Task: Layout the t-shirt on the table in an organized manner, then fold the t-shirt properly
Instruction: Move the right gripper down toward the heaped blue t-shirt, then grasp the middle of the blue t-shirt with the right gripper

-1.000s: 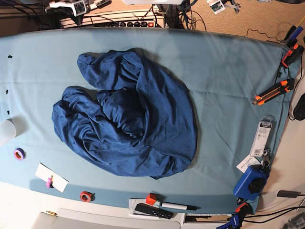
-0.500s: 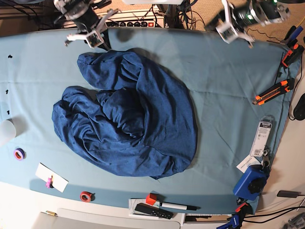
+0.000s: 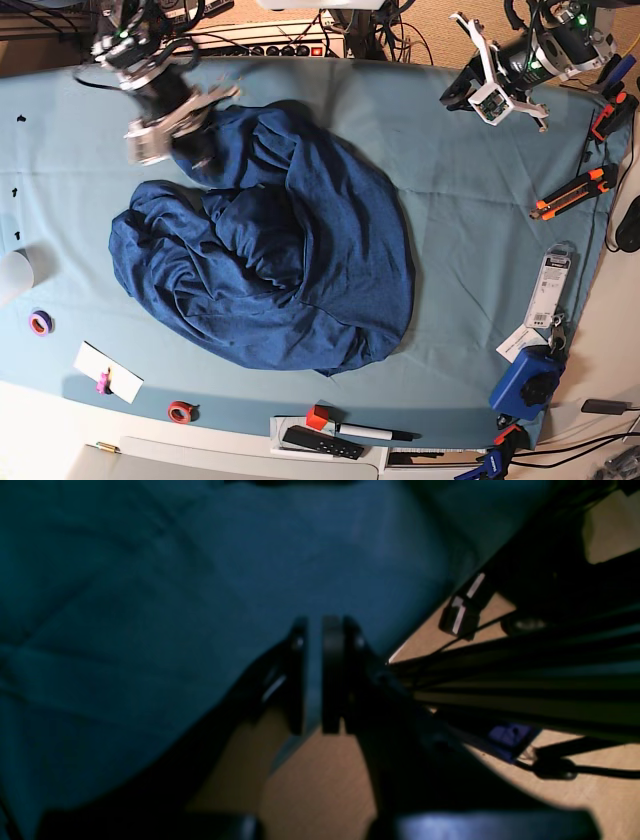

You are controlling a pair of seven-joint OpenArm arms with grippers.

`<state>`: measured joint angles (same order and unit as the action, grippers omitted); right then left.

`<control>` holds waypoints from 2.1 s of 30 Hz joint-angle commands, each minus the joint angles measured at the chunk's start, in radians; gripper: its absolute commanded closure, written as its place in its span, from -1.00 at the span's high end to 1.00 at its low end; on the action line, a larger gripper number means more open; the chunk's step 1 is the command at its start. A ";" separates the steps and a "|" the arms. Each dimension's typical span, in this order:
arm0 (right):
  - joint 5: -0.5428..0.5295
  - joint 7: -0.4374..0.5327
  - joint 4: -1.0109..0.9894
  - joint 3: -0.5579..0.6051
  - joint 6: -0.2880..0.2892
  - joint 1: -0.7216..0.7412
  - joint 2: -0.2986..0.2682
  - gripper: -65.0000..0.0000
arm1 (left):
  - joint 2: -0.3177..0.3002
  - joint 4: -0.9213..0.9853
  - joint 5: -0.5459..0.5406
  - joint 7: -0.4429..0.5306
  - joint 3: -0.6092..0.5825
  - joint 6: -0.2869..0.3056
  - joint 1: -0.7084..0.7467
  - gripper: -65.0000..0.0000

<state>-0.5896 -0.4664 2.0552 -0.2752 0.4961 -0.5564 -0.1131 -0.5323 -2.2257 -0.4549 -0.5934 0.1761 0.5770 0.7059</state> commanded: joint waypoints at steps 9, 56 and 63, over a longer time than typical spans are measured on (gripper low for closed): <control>-0.024 -0.024 0.018 -0.263 0.002 0.039 0.072 -0.40 | -0.011 -0.016 -0.014 0.026 0.004 -0.038 0.006 -0.89; 0.874 -0.078 -0.718 0.683 -0.402 0.936 0.255 0.07 | 0.072 -0.013 0.007 0.024 0.003 -0.187 -0.077 -0.34; 0.936 -0.031 -1.108 0.757 -0.431 1.145 0.255 0.07 | 0.072 -0.013 0.051 0.024 0.003 -0.189 -0.077 -0.34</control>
<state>0.3389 -0.5171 0.9253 0.4850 0.0784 0.5549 0.1349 -0.4522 -2.2246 -0.3969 -0.5907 0.1741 0.3889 0.6247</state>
